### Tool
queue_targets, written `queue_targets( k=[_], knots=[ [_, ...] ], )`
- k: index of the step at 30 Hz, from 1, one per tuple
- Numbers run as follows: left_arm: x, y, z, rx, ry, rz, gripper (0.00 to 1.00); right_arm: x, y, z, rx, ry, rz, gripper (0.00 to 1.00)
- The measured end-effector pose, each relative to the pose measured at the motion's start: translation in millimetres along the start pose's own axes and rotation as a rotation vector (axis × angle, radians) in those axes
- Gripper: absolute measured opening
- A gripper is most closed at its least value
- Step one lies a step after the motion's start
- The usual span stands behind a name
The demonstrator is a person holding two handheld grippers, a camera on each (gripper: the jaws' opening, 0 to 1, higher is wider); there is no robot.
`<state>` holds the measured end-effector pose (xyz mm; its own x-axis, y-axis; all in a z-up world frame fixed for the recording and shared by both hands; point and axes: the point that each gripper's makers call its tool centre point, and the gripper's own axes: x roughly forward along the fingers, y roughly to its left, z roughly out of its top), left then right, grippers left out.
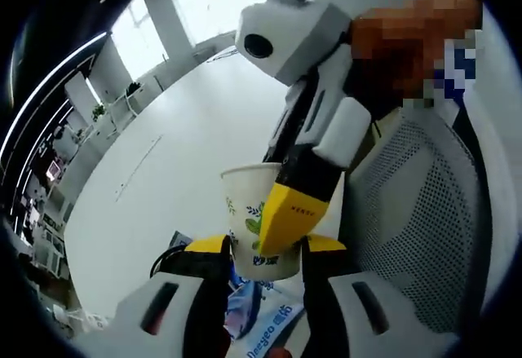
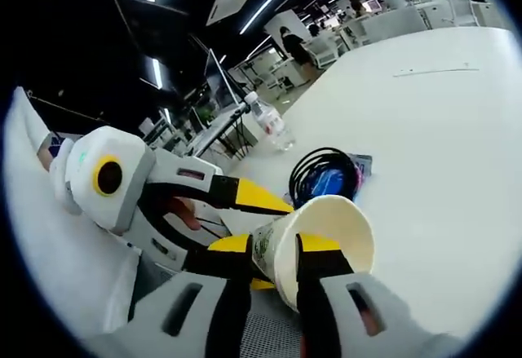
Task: Arrange the tabletop items into an orderly group along one side of the table until the central work area is clear of visible clutter.
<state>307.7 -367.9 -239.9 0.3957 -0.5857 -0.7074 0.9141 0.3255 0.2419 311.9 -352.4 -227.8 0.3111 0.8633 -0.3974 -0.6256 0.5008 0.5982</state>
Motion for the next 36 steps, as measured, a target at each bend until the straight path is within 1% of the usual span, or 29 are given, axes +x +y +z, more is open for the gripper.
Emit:
queue_targets(
  k=[2, 5, 12, 15, 18, 20, 22, 25, 33, 36],
  knots=[
    [-1, 0.1, -0.7, -0.006, -0.001, 0.002, 0.34, 1, 6, 2.6, 0.024, -0.021, 0.022, 0.07],
    [-1, 0.0, -1.8, -0.013, 0.001, 0.002, 0.34, 3, 7, 2.6, 0.031, -0.026, 0.029, 0.02],
    [-4, -0.3, -4.1, -0.039, -0.002, 0.008, 0.34, 4, 8, 2.5, 0.043, -0.028, 0.022, 0.01],
    [-4, 1.6, -4.7, -0.059, -0.002, 0.017, 0.34, 4, 7, 4.1, 0.057, -0.042, 0.014, 0.00],
    [-5, 6.2, -5.8, -0.120, -0.012, 0.030, 0.34, 4, 6, 8.2, 0.080, -0.068, 0.005, 0.00],
    [-5, 8.0, -7.4, -0.160, -0.019, 0.031, 0.34, 4, 4, 9.6, 0.093, -0.074, 0.003, 0.00],
    [-5, 7.6, -9.2, -0.168, -0.018, 0.031, 0.34, 7, 5, 9.9, 0.103, -0.066, 0.002, 0.00],
    [-6, 7.2, -10.9, -0.178, -0.015, 0.036, 0.34, 10, 7, 8.8, 0.089, -0.051, 0.002, 0.00],
    [-11, 17.6, -16.9, -0.279, -0.035, 0.070, 0.35, 15, 7, 16.8, 0.105, -0.064, 0.007, 0.00],
    [-13, 21.0, -19.0, -0.314, -0.045, 0.083, 0.35, 17, 7, 19.7, 0.093, -0.058, 0.009, 0.00]
  ],
)
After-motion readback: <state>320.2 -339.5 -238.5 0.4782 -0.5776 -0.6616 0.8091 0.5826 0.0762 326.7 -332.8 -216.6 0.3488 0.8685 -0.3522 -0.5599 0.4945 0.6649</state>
